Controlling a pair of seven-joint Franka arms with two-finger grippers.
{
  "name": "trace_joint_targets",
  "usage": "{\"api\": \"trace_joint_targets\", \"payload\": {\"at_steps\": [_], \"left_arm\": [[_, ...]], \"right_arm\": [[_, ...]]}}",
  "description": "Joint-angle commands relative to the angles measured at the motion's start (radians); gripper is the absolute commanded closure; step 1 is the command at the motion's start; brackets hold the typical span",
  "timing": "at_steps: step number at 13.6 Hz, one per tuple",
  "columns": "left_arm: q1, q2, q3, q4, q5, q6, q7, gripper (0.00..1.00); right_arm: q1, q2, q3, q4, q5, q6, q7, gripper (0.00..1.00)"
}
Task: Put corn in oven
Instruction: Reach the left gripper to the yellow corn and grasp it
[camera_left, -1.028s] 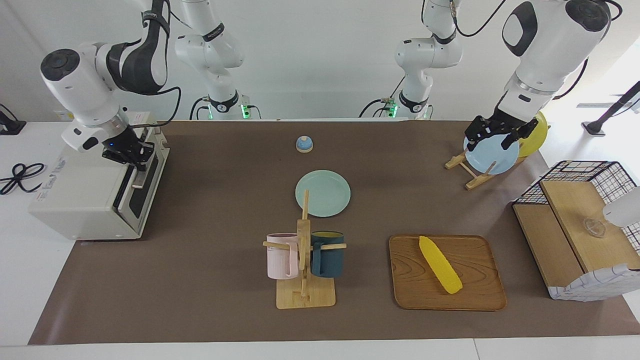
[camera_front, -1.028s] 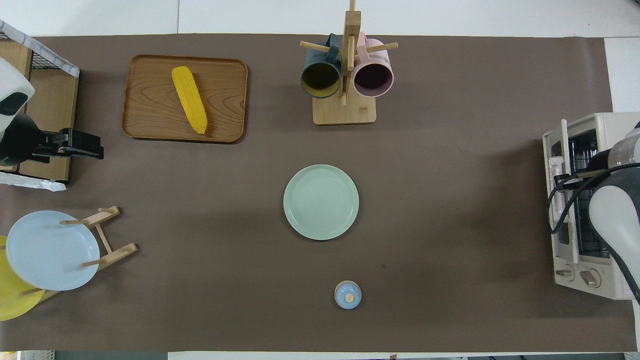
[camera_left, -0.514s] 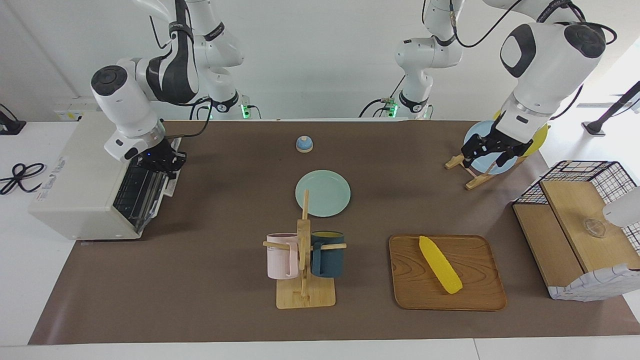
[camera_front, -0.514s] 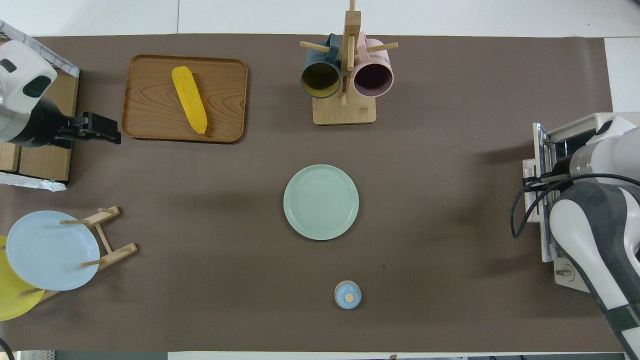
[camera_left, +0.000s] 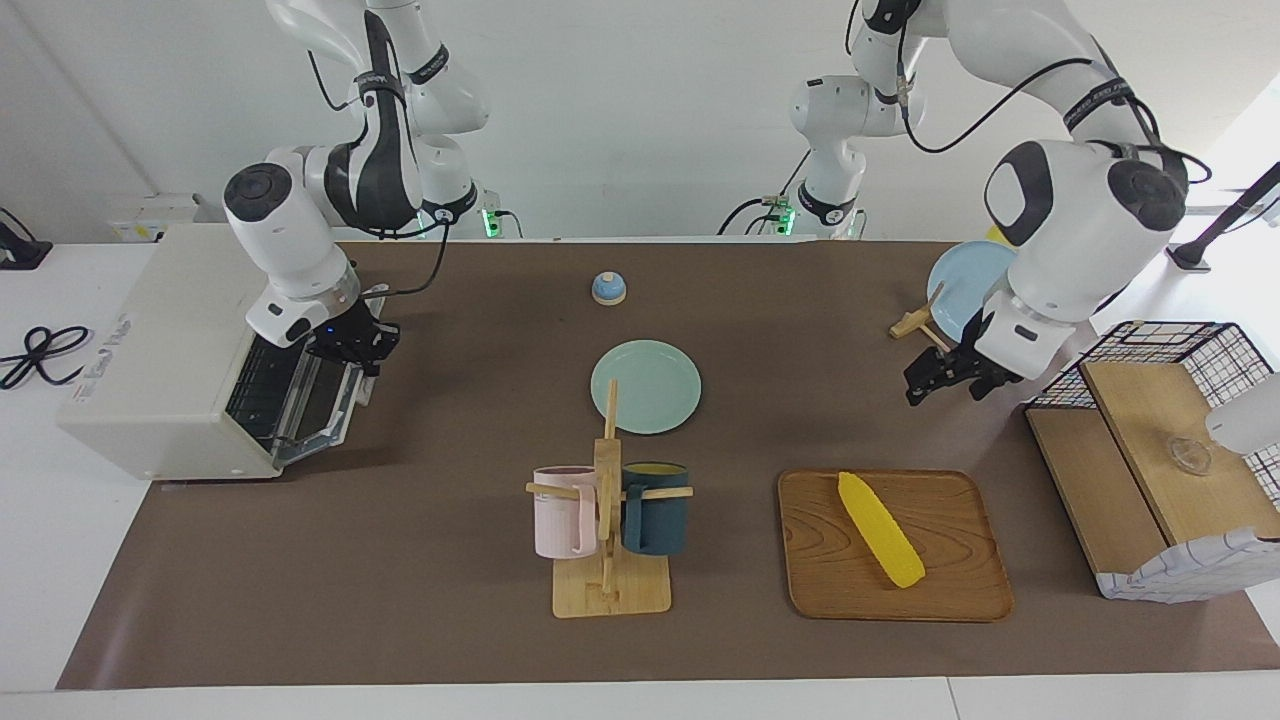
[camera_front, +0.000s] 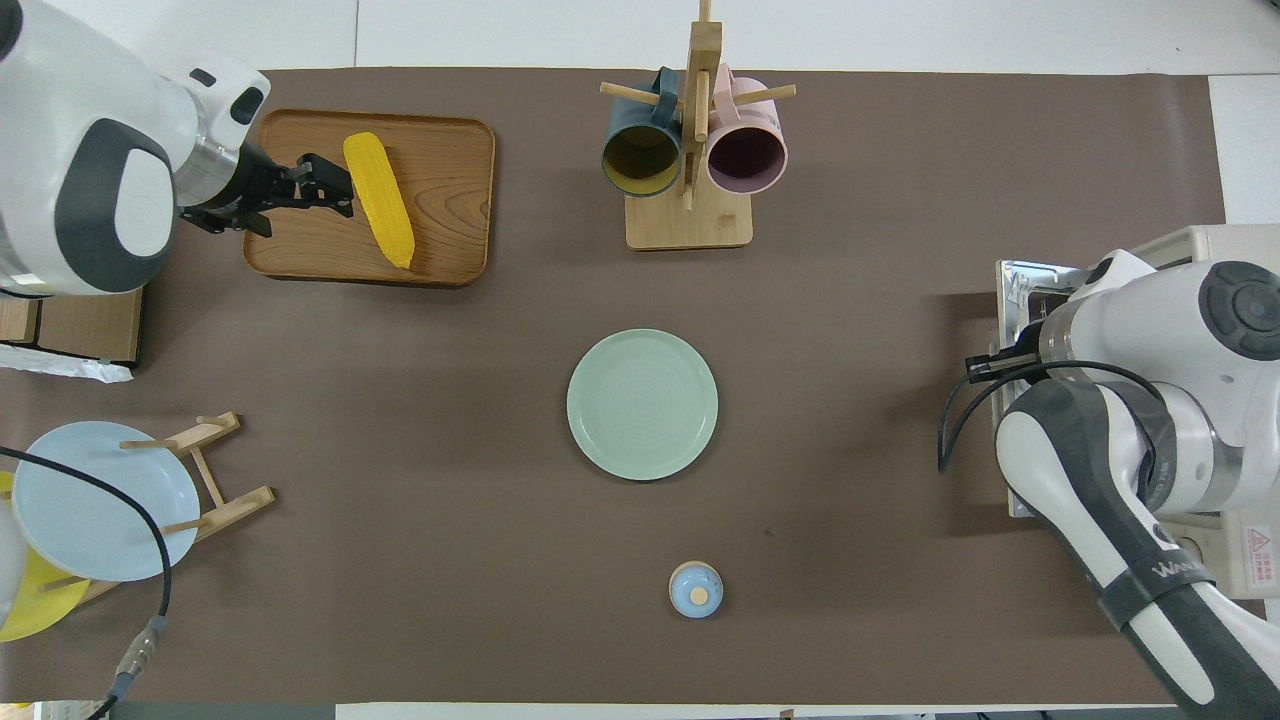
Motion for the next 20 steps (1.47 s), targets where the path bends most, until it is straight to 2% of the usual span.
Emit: {"api": "trace_joint_targets", "payload": {"at_steps": [1,2,5,7,12,15,16,17,18,19,20], "left_arm": [[-0.036,0.183,0.009,0.182,-0.008,0.043,-0.126,0.00],[-0.041,0.221,0.011,0.200,-0.007,0.081,-0.161,0.00],[-0.044,0.257,0.017,0.197,0.006,0.150,-0.171,0.00],[-0.045,0.263,0.040,0.179,0.009,0.201,-0.171,0.00],[-0.058,0.275,0.037,0.141,0.058,0.259,-0.183,0.02],[-0.062,0.275,0.040,0.125,0.061,0.264,-0.185,0.21],[-0.062,0.275,0.040,0.125,0.061,0.271,-0.185,0.33],[-0.062,0.275,0.040,0.127,0.061,0.267,-0.185,0.53],[-0.067,0.275,0.040,0.130,0.061,0.255,-0.185,0.79],[-0.073,0.275,0.040,0.138,0.061,0.229,-0.185,1.00],[-0.073,0.272,0.041,0.148,0.061,0.210,-0.183,1.00]], "right_arm": [[-0.023,0.005,-0.019,-0.031,-0.030,0.072,0.004,1.00],[-0.025,0.017,-0.019,-0.047,-0.030,0.099,0.006,1.00],[-0.020,0.042,-0.018,-0.056,-0.027,0.137,0.018,1.00],[0.018,0.057,-0.018,-0.056,-0.027,0.140,0.093,1.00],[0.021,0.070,-0.016,-0.064,-0.012,0.175,0.112,1.00],[0.084,0.073,-0.013,-0.033,0.040,0.149,0.138,1.00],[0.092,0.080,-0.013,-0.004,0.040,0.128,0.150,1.00],[0.092,0.088,-0.013,0.034,0.040,0.092,0.149,1.00],[0.093,0.088,-0.013,0.065,0.040,0.063,0.149,1.00],[0.098,0.085,-0.010,0.099,0.040,0.031,0.152,1.00],[0.116,0.084,-0.007,0.131,0.040,-0.015,0.155,1.00]]}}
